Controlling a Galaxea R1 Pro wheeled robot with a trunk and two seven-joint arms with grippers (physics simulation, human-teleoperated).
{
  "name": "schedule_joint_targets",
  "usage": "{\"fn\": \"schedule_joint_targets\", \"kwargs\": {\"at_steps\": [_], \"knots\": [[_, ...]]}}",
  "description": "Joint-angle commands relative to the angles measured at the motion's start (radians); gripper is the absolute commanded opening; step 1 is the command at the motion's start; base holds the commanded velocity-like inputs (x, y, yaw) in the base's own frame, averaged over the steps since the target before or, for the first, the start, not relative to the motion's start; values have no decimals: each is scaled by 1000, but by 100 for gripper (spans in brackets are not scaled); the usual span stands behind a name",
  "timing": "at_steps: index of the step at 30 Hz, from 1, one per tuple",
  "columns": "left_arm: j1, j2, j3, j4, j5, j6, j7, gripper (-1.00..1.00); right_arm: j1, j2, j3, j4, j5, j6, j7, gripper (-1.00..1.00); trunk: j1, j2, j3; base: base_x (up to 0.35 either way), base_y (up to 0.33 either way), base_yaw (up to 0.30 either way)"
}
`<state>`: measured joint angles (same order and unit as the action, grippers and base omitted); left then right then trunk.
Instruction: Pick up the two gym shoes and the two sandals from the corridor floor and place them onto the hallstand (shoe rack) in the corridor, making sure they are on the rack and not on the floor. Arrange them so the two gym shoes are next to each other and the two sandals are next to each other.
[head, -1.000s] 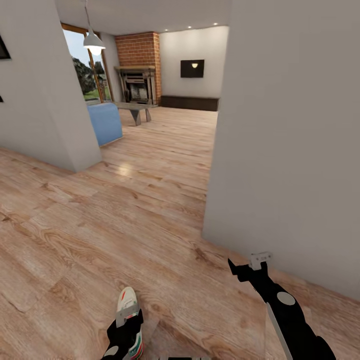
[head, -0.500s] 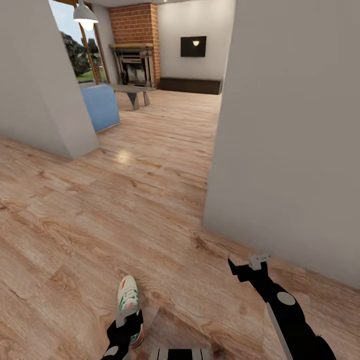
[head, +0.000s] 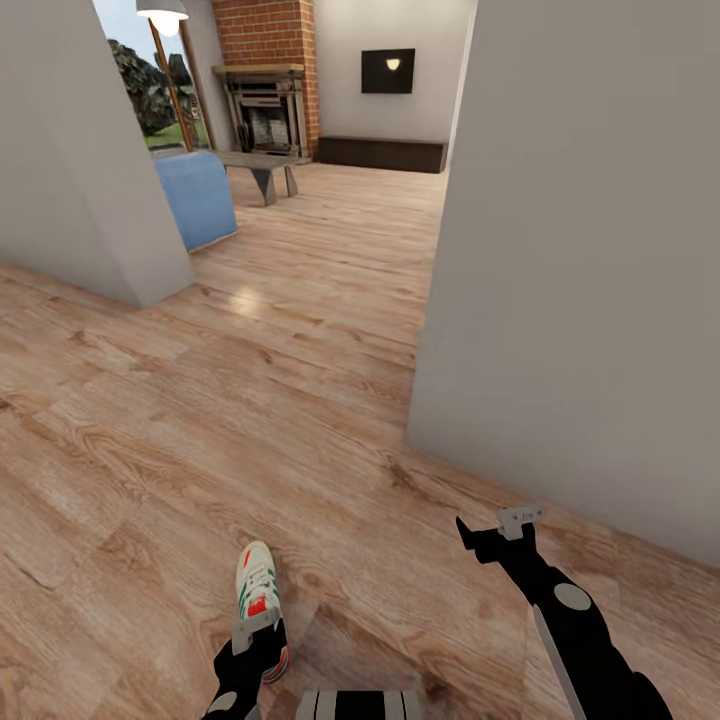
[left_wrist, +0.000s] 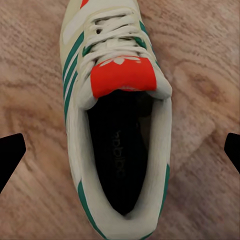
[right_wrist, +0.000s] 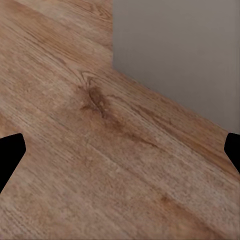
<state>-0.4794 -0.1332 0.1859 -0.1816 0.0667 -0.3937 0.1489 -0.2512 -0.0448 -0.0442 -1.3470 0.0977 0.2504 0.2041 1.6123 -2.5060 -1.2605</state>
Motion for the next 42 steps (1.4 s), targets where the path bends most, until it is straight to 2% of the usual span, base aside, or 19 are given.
{"fn": "schedule_joint_targets", "kwargs": {"at_steps": [1,19,37,42], "knots": [[0,0,0,1,7,-4,0,100,0,0,-2,-2,10,5,8,100,0,0,-1,0,0,0],[0,0,0,1,7,-4,0,100,0,0,-2,-4,10,4,8,100,0,0,-8,0,0,-66],[0,2,0,1,7,-4,0,100,0,0,-2,-4,10,4,8,100,8,-4,-101,0,0,-2],[0,3,0,1,7,-4,-1,100,0,0,-2,-4,10,4,8,100,8,-4,-107,0,0,0]]}}
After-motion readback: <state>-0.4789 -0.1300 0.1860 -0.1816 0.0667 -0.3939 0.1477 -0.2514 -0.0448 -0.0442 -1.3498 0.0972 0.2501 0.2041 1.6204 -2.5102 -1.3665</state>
